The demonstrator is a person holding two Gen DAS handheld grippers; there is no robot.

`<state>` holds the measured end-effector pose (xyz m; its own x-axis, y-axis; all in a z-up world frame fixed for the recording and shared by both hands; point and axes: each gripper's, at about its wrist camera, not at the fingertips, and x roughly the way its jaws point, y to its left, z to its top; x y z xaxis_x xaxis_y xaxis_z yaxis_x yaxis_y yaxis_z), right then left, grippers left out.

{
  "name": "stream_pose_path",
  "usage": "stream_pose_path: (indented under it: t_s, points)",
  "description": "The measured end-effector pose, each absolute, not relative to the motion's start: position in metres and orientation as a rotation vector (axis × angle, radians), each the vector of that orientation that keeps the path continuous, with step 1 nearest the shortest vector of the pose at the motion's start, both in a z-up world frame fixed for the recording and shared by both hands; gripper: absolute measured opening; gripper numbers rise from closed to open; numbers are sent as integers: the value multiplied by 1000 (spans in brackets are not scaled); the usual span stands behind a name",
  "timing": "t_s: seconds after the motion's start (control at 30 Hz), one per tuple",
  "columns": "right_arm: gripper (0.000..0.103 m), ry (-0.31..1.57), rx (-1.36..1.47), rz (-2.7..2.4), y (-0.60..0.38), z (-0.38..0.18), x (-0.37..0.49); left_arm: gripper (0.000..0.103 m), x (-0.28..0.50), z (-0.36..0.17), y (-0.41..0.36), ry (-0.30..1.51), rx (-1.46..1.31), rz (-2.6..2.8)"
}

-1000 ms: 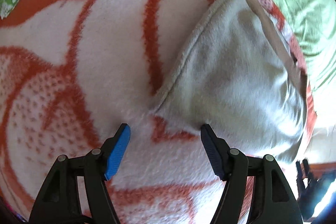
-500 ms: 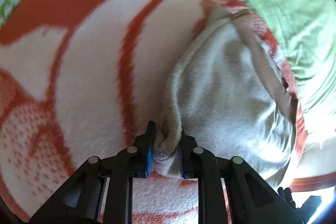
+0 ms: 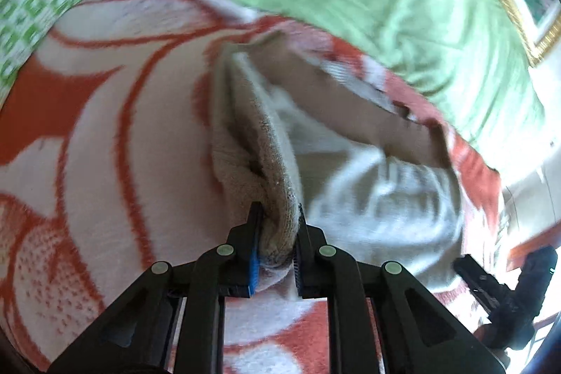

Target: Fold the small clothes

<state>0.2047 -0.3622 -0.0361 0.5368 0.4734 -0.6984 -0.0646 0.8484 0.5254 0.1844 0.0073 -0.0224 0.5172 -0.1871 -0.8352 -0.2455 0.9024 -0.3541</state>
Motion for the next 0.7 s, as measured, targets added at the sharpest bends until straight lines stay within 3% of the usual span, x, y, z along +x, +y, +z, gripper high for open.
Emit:
stream_pose_path:
  t_s: [0.17,0.23,0.3,0.37,0.5,0.57,0.63,0.7]
  points:
    - [52,967,473,358,-354,-39,212,16,172,-58,54,1092,-537,131]
    - [52,981,472,368,-349,-43,214,23,166,-79,69,1134,-607,146]
    - [52,997,468,375,-343,-48,216,47,160,-94,78,1161,-682,161]
    - [52,1014,461,387,-337,-52,219,61,151,-107,84,1168,-774,186]
    - [52,1031,437,412,-326,-54,225,65,147,-118,81,1149,-805,213]
    - [52,1034,436,420,-323,-55,230,62,155,-118,76,1139,-775,224]
    - [52,1036,444,428,-320,-54,237,15,166,-117,73,1133,-749,180]
    - [52,1034,448,442,-315,-52,246,10,179,-113,66,1151,-717,154]
